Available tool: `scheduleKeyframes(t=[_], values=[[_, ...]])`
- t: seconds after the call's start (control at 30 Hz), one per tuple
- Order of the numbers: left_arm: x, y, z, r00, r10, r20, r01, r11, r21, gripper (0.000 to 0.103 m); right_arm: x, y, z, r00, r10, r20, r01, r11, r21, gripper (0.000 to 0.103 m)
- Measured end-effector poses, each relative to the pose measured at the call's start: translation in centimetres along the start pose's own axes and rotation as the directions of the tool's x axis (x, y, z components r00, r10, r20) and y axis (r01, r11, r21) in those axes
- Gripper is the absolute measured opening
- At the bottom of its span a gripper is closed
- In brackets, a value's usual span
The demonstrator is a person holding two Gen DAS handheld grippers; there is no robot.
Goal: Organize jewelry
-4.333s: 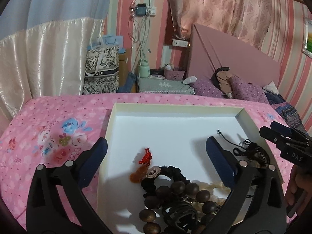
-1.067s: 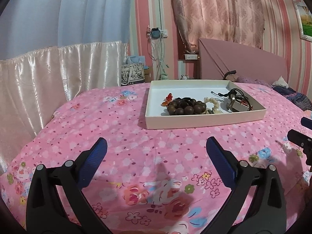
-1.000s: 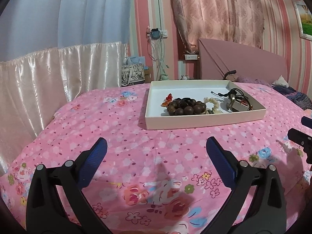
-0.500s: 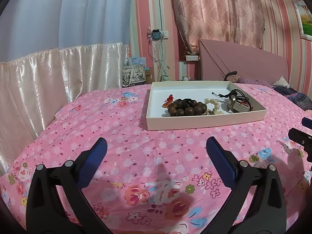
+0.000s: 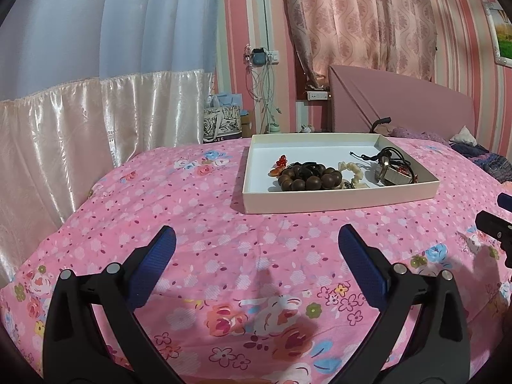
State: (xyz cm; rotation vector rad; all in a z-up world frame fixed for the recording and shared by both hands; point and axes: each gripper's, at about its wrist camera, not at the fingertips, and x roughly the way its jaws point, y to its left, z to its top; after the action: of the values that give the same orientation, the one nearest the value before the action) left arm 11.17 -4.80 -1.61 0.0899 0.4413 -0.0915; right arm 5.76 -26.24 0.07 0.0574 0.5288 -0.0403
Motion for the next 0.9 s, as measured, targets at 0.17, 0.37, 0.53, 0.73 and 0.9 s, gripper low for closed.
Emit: scheduleKeyframes(t=[0.17,0.37,0.53,0.73,0.9], values=[[0.11,0.05,0.00,1.000,0.001,0.001,-0.001,1.000,0.000,0.100,0.06,0.11,0.05,1.000,-0.003,-0.002,0.003,1.000,-0.005,0.101],[0.11,0.05,-0.01,1.000,0.001,0.000,-0.001,1.000,-0.003,0.100,0.02,0.16,0.03,1.000,-0.005,-0.002,0.005,1.000,-0.004,0.101],[0.13,0.01,-0.01,1.000,0.001,0.000,-0.001,1.000,-0.003,0.100,0.02,0.12,0.04,1.000,-0.003,-0.003,0.003,1.000,-0.004,0.101],[-0.06,0.02,-0.05,1.000,0.003,-0.002,-0.004,1.000,-0.013,0.100,0.04,0.19,0.07,1.000,-0.005,0.001,0.005,1.000,-0.007,0.101],[-0.10,0.04,-0.06,1.000,0.005,-0.003,-0.005,1.000,-0.017,0.100,0.02,0.15,0.05,1.000,-0.003,-0.001,0.003,1.000,-0.001,0.101]])
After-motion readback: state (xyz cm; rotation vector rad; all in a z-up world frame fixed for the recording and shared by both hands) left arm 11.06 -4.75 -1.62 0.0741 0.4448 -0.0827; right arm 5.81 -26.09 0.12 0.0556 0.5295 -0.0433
